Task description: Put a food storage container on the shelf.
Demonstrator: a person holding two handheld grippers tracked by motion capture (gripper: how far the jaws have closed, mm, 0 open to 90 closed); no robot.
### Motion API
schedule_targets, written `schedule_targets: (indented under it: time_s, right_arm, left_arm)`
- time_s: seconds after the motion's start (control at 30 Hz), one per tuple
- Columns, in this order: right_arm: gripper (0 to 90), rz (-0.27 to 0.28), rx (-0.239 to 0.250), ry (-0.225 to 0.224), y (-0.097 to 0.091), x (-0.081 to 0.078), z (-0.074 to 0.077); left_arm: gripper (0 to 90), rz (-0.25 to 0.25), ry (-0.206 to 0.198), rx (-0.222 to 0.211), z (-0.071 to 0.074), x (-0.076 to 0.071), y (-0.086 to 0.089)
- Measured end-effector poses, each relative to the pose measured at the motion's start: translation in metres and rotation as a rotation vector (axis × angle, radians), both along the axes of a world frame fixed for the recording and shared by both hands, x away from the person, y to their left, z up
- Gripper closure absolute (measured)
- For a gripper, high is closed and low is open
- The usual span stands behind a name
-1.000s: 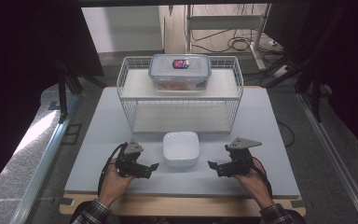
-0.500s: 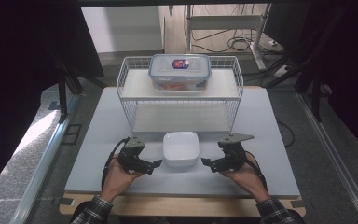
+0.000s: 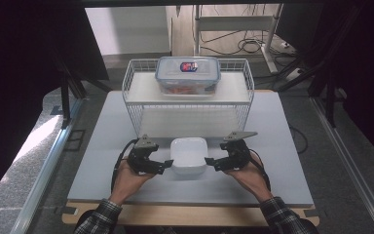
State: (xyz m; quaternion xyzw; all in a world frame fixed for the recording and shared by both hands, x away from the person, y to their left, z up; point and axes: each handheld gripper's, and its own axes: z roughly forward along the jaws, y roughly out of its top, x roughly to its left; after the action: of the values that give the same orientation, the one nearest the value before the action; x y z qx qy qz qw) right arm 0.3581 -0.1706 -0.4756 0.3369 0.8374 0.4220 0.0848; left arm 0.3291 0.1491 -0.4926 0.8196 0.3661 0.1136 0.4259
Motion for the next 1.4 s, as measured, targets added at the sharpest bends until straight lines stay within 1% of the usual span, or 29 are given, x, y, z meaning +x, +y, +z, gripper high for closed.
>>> schedule_targets:
  time_s: [0.13,0.17,0.27,0.3,0.37,0.43,0.47,0.5,0.53,0.57,0.6,0.63,0.7,0.8,0.87,0.9,0.93,1.0,1.1,1.17,1.2,1.27,1.3,1.37,1.4]
  right_arm:
    - [19.1,0.009,0.008,0.012,0.008,0.009,0.001]
    - [19.6,0.008,0.010,0.025,0.010,0.010,0.001]
    - [22.7,0.011,0.013,0.036,0.015,0.016,0.000]
    - [24.0,0.014,0.009,0.048,0.017,0.019,-0.001]
    - [25.9,0.015,0.004,0.057,0.019,0.022,-0.004]
    - [28.5,0.022,0.001,0.080,0.020,0.025,-0.007]
    - [29.2,0.028,-0.002,0.091,0.020,0.026,-0.008]
    - [30.7,0.034,0.012,0.106,0.020,0.027,-0.010]
    - [32.2,0.037,0.026,0.125,0.019,0.028,-0.011]
    - [33.8,0.040,0.039,0.143,0.018,0.029,-0.012]
    - [36.1,0.047,0.051,0.156,0.017,0.030,-0.012]
    - [37.0,0.052,0.061,0.167,0.016,0.030,-0.013]
    - [37.6,0.050,0.062,0.170,0.016,0.029,-0.013]
    - [40.0,0.044,0.066,0.191,0.015,0.028,-0.012]
    - [41.3,0.036,0.077,0.219,0.013,0.028,-0.012]
    - [43.0,0.041,0.090,0.248,0.012,0.029,-0.014]
    - [43.1,0.048,0.106,0.271,0.011,0.030,-0.015]
    - [44.0,0.043,0.120,0.281,0.010,0.031,-0.016]
    - [47.2,0.030,0.099,0.280,0.011,0.029,-0.013]
    - [51.9,0.027,0.097,0.281,0.010,0.027,-0.011]
    - [54.9,0.023,0.104,0.285,0.008,0.026,-0.010]
    - [60.4,0.019,0.112,0.287,0.005,0.023,-0.008]
    - [62.1,0.010,0.119,0.296,0.004,0.022,-0.007]
    - [64.6,-0.002,0.115,0.291,0.003,0.018,-0.004]
    - [66.2,-0.015,0.108,0.276,0.003,0.015,-0.003]
  left_arm:
    - [15.7,-0.005,0.009,-0.002,0.000,0.009,-0.006]
    - [15.6,-0.006,0.011,-0.002,-0.001,0.011,-0.008]
    - [15.6,-0.006,0.024,0.001,-0.003,0.019,-0.013]
    - [16.8,-0.009,0.028,0.000,-0.004,0.021,-0.014]
    - [19.3,-0.010,0.041,-0.025,-0.006,0.024,-0.014]
    - [22.1,-0.024,0.052,-0.042,-0.007,0.027,-0.013]
    - [24.0,-0.031,0.064,-0.057,-0.007,0.028,-0.013]
    - [25.2,-0.028,0.081,-0.074,-0.008,0.028,-0.013]
    - [25.6,-0.034,0.104,-0.089,-0.009,0.030,-0.012]
    - [25.6,-0.049,0.132,-0.113,-0.011,0.031,-0.011]
    - [25.6,-0.061,0.152,-0.131,-0.013,0.032,-0.010]
    - [26.1,-0.068,0.159,-0.139,-0.014,0.032,-0.011]
    - [26.6,-0.066,0.158,-0.135,-0.013,0.031,-0.011]
    - [27.7,-0.056,0.170,-0.141,-0.013,0.030,-0.011]
    - [28.4,-0.069,0.196,-0.155,-0.014,0.031,-0.010]
    - [30.1,-0.070,0.227,-0.176,-0.015,0.032,-0.010]
    - [29.6,-0.071,0.235,-0.180,-0.016,0.032,-0.009]
    - [30.0,-0.068,0.231,-0.189,-0.016,0.033,-0.009]
    - [32.5,-0.058,0.224,-0.161,-0.012,0.029,-0.010]
    - [38.5,-0.048,0.213,-0.158,-0.009,0.025,-0.008]
    - [42.5,-0.048,0.209,-0.161,-0.008,0.024,-0.006]
    - [49.1,-0.035,0.204,-0.177,-0.007,0.020,-0.005]
    - [51.8,-0.032,0.194,-0.179,-0.006,0.018,-0.004]
    - [55.7,-0.011,0.168,-0.172,-0.004,0.013,-0.006]
    - [58.3,0.001,0.157,-0.174,-0.003,0.011,-0.006]
